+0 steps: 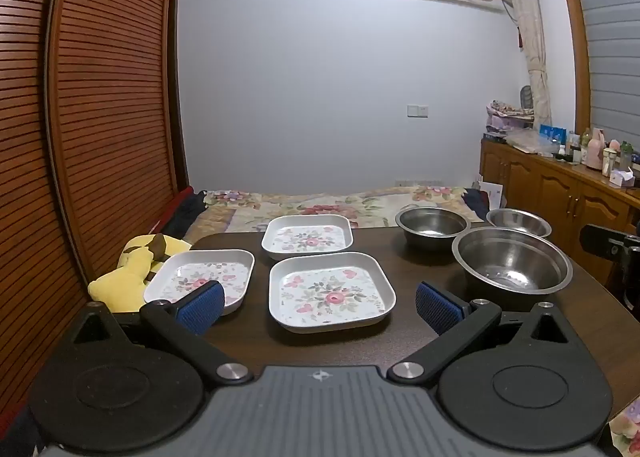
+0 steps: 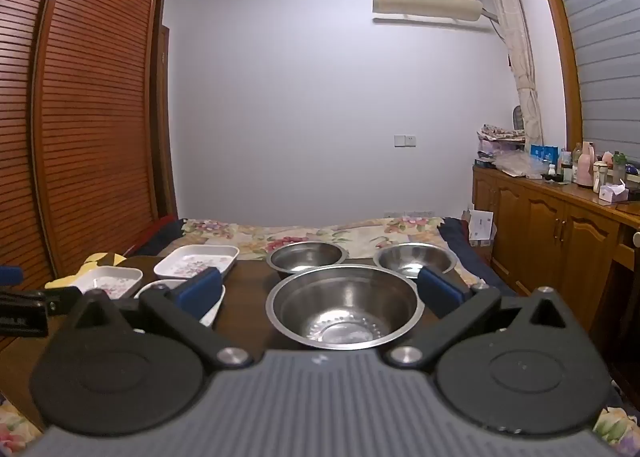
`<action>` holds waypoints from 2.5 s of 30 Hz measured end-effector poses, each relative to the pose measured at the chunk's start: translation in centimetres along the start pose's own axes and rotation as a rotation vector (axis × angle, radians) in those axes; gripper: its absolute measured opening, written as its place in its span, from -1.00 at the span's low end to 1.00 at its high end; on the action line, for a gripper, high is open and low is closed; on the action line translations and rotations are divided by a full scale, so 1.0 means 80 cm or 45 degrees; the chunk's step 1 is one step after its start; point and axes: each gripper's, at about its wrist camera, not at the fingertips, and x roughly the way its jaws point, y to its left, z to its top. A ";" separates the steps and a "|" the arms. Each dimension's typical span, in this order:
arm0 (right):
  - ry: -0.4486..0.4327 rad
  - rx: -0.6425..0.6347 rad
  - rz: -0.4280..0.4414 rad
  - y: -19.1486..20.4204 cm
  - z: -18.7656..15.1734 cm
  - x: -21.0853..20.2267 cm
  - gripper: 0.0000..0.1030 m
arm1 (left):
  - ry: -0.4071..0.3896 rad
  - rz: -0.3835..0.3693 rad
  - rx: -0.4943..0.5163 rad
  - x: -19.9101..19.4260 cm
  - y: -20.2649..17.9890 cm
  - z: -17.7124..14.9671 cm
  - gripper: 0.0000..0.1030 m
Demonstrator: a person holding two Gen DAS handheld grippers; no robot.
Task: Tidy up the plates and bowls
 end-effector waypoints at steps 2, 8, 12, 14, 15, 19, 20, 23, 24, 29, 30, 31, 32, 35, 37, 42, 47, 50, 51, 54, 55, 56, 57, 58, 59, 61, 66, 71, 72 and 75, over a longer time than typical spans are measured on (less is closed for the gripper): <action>0.001 -0.002 -0.001 0.000 0.000 0.000 1.00 | -0.003 -0.001 0.000 0.001 0.000 0.001 1.00; -0.003 -0.002 0.001 0.000 0.000 -0.001 1.00 | -0.018 0.001 0.004 -0.003 0.004 0.003 1.00; -0.005 -0.002 0.000 0.000 0.002 -0.002 1.00 | -0.029 0.007 0.012 -0.008 -0.001 0.003 1.00; -0.008 0.000 -0.001 0.000 0.002 0.000 1.00 | -0.029 0.006 0.012 -0.008 -0.001 0.003 1.00; -0.008 -0.001 -0.001 0.000 -0.002 -0.001 1.00 | -0.033 0.006 0.012 -0.009 -0.001 0.003 1.00; -0.007 -0.001 -0.002 -0.001 -0.002 0.000 1.00 | -0.031 0.005 0.010 -0.009 -0.001 0.002 1.00; -0.006 -0.001 -0.002 -0.001 -0.003 0.000 1.00 | -0.030 0.005 0.010 -0.009 -0.001 0.002 1.00; -0.006 0.004 0.001 -0.002 0.000 -0.002 1.00 | -0.029 0.004 0.009 -0.009 0.000 0.002 1.00; -0.004 0.003 0.000 -0.002 0.002 -0.002 1.00 | -0.030 0.004 0.009 -0.009 0.000 0.002 1.00; -0.002 0.007 0.002 -0.003 0.002 -0.002 1.00 | -0.028 0.004 0.010 -0.009 0.000 0.002 1.00; 0.000 0.012 0.002 -0.003 0.002 -0.003 1.00 | -0.029 0.004 0.010 -0.009 0.000 0.002 1.00; 0.001 0.014 0.004 -0.004 0.003 -0.003 1.00 | -0.030 0.003 0.009 -0.010 0.000 0.002 1.00; 0.000 0.012 0.003 -0.004 0.002 -0.003 1.00 | -0.031 0.003 0.009 -0.010 0.000 0.002 1.00; -0.003 0.011 0.003 -0.003 0.003 -0.004 1.00 | -0.032 0.003 0.011 -0.010 0.000 0.001 1.00; -0.005 0.010 0.003 -0.003 0.003 -0.005 1.00 | -0.032 0.004 0.012 -0.011 -0.001 0.002 1.00; -0.005 0.010 0.003 -0.002 0.003 -0.004 1.00 | -0.032 0.005 0.011 -0.011 -0.001 0.002 1.00; 0.000 0.012 0.002 -0.002 0.003 -0.004 1.00 | -0.032 0.004 0.011 -0.011 -0.001 0.001 1.00; 0.004 0.014 0.001 -0.002 0.002 -0.003 1.00 | -0.033 0.005 0.011 -0.011 -0.001 0.001 1.00; 0.005 0.015 0.001 -0.002 0.002 -0.002 1.00 | -0.032 0.004 0.011 -0.011 -0.001 0.001 1.00; 0.004 0.015 0.000 -0.002 0.001 -0.003 1.00 | -0.031 0.004 0.012 -0.011 -0.001 0.002 1.00; 0.003 0.016 -0.001 -0.002 0.001 -0.004 1.00 | -0.032 0.003 0.013 -0.012 -0.001 0.002 1.00; 0.004 0.014 -0.001 -0.002 0.001 -0.003 1.00 | -0.034 0.004 0.012 -0.011 -0.001 0.001 1.00; 0.004 0.014 -0.001 -0.003 0.001 -0.002 1.00 | -0.035 0.005 0.011 -0.010 -0.001 0.001 1.00; 0.006 0.014 -0.001 -0.003 0.001 -0.002 1.00 | -0.035 0.004 0.012 -0.009 -0.001 0.001 1.00; 0.007 0.015 -0.001 -0.003 0.001 -0.002 1.00 | -0.036 0.003 0.013 -0.009 -0.001 0.001 1.00; 0.008 0.018 -0.001 -0.005 0.001 -0.001 1.00 | -0.038 0.003 0.015 -0.010 -0.001 0.000 1.00; 0.008 0.022 -0.002 -0.006 0.000 -0.001 1.00 | -0.037 0.003 0.016 -0.010 -0.002 0.001 1.00; 0.008 0.022 -0.002 -0.006 0.000 -0.001 1.00 | -0.038 0.003 0.015 -0.010 -0.002 0.001 1.00; 0.008 0.022 -0.002 -0.006 0.000 -0.001 1.00 | -0.038 0.003 0.016 -0.010 -0.002 0.001 1.00; 0.010 0.023 0.002 -0.007 0.000 -0.001 1.00 | -0.037 0.003 0.015 -0.010 -0.002 0.001 1.00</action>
